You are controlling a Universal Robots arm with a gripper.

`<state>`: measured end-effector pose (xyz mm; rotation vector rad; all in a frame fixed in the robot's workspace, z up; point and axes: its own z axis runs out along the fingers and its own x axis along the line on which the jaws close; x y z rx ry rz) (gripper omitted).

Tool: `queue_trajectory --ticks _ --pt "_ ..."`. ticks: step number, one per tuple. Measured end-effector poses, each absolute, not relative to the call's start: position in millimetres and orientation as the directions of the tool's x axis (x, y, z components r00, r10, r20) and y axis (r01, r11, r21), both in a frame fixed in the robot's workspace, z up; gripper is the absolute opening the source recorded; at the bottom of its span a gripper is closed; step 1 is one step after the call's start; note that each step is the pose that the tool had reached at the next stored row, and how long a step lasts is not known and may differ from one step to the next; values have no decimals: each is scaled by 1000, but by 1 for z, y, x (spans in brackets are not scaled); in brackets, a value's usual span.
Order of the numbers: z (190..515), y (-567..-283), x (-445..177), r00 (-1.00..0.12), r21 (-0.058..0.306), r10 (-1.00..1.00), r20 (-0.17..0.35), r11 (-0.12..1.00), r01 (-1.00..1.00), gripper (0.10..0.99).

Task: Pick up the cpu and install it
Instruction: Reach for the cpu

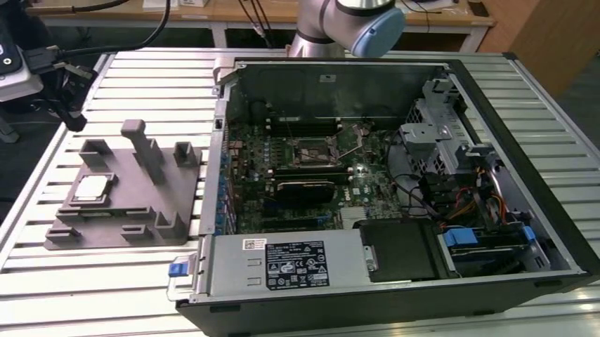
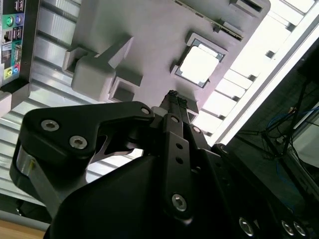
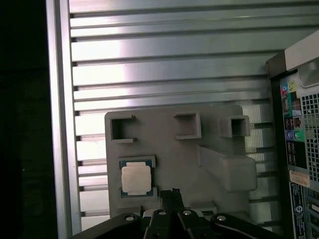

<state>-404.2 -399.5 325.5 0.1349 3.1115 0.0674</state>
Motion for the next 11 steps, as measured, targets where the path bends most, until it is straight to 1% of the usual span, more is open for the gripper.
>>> queue_trajectory --ticks 11 --pt "318 -399 -413 -996 44 89 -24 995 87 106"
